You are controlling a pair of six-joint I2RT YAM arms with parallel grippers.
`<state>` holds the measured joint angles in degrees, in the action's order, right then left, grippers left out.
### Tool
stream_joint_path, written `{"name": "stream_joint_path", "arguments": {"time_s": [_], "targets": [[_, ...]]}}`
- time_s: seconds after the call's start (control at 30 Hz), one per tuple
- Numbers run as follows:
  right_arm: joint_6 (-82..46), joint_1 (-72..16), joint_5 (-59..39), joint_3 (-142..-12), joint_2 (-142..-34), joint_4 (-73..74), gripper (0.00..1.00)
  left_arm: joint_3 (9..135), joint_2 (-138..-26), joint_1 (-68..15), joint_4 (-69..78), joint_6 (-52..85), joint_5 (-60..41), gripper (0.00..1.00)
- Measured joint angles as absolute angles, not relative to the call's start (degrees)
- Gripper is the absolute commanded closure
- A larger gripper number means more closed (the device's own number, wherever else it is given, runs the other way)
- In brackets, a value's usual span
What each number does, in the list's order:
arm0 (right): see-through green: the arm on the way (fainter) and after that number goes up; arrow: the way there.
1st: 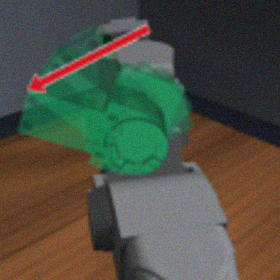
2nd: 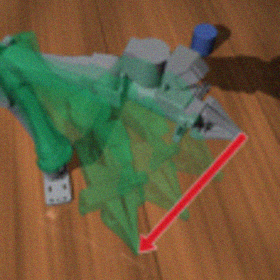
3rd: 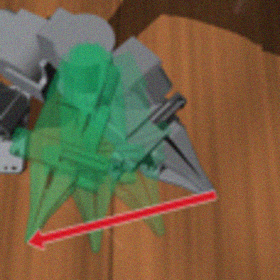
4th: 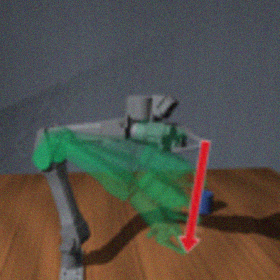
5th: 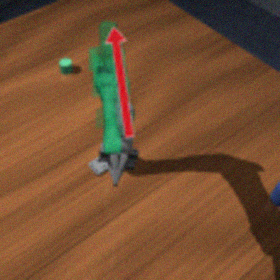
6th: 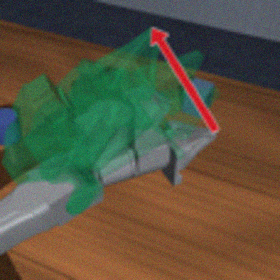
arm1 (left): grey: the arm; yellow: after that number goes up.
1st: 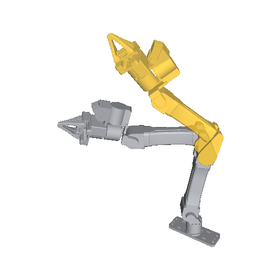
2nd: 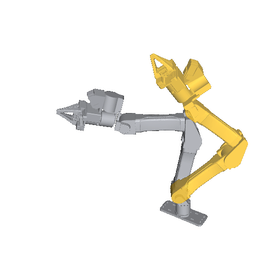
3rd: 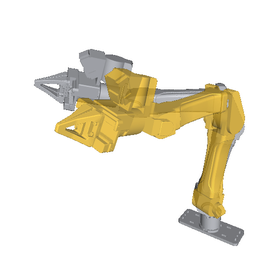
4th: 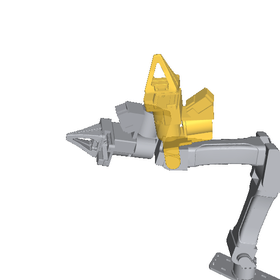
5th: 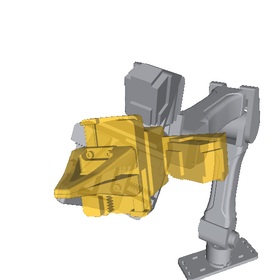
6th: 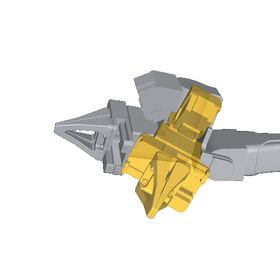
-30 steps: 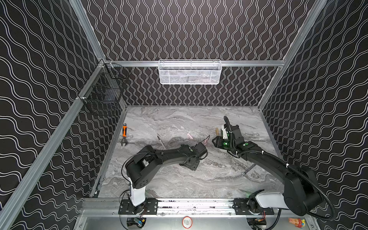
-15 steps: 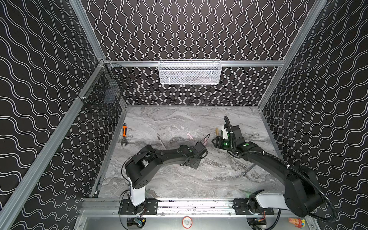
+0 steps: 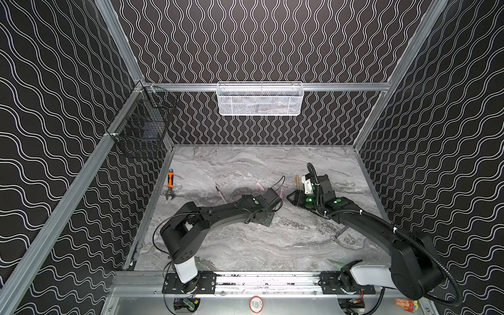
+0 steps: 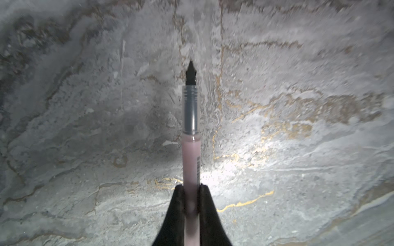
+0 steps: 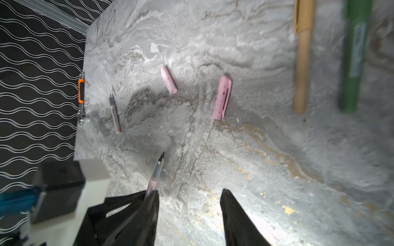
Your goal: Insert the pens into the pen caps
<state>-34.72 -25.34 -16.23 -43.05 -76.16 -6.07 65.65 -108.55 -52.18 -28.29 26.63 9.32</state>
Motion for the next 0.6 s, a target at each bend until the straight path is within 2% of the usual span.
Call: {"name": "stream_joint_path", "arguments": {"time_s": [0.13, 0.33, 0.6], "targets": [[-36.77, -25.34, -20.27, -41.50, -76.23, -2.42, 0.39, 65.76, -108.25, -50.17, -26.13, 26.92, 6.13, 0.91], [-39.18, -25.34, -25.47, -41.01, -77.80, 1.96, 0.39, 65.76, -106.21, -49.12, -22.48, 27.05, 1.30, 0.91], [-41.60, -25.34, -29.89, -42.02, -81.60, 5.48, 0.49, 65.67, -104.73, -48.73, -19.86, 27.27, -1.78, 0.92]]}}
